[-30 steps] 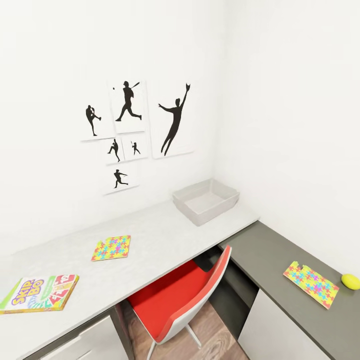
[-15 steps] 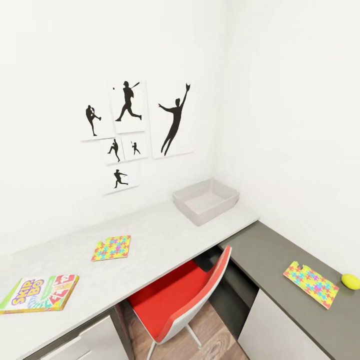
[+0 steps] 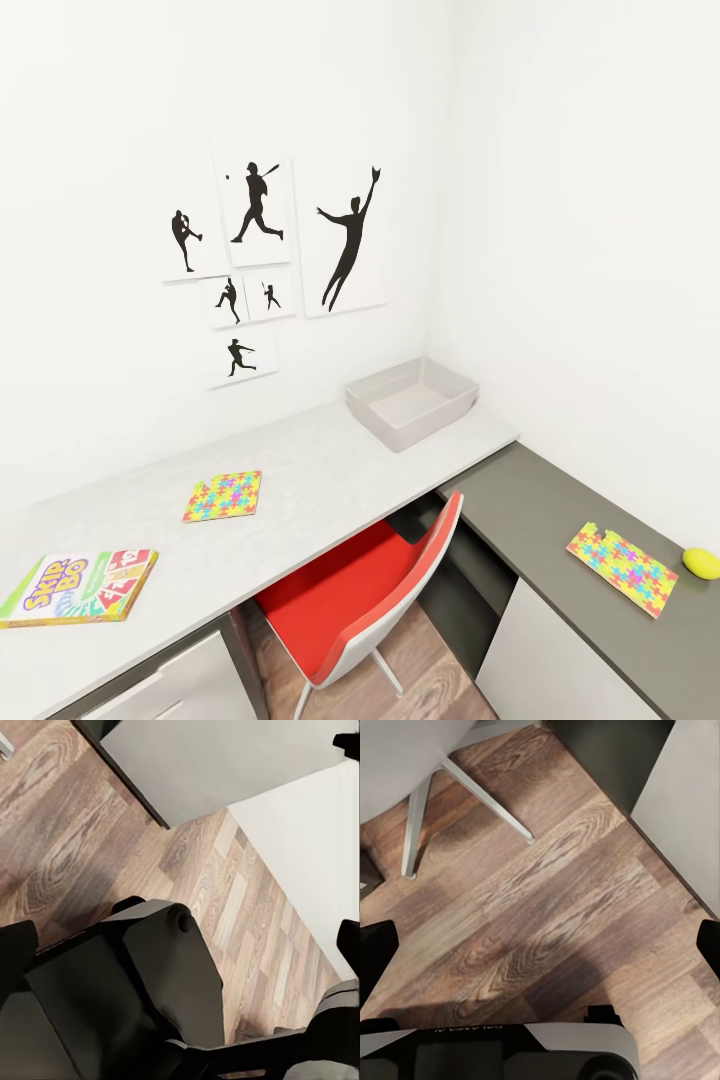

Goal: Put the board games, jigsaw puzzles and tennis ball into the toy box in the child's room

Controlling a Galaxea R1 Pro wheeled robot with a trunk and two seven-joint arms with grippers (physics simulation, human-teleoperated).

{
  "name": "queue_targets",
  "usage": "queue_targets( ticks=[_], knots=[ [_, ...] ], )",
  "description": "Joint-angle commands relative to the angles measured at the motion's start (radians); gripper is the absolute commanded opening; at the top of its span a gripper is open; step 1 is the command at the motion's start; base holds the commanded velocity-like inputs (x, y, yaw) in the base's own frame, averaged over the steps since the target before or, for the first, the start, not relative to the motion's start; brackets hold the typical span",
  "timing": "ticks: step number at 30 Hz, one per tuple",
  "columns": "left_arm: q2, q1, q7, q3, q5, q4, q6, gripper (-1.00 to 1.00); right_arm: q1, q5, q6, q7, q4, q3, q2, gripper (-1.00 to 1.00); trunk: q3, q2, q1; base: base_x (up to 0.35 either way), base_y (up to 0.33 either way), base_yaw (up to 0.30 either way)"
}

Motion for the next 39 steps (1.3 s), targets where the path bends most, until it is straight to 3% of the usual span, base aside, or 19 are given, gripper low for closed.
queue_targets(
  ticks=[1,10,39],
  knots=[
    [0.008,-0.001,-0.025,0.0,0.001,0.001,-0.005,1.0,0.0,-0.009,0.006,0.012,-0.004,-0.001,0.0,1.0,-0.002,-0.002,0.001,0.0,0.0,0.0],
    [0.021,-0.001,-0.088,0.0,0.001,0.001,-0.005,1.0,0.002,-0.012,0.013,0.107,-0.024,-0.005,-0.003,1.0,-0.002,-0.002,0.001,-0.005,0.0,0.0],
    [0.022,-0.002,-0.092,0.0,0.001,0.001,-0.005,1.0,0.002,-0.014,0.014,0.118,-0.021,-0.007,-0.003,1.0,-0.002,-0.002,0.001,-0.106,0.008,0.0]
  ],
)
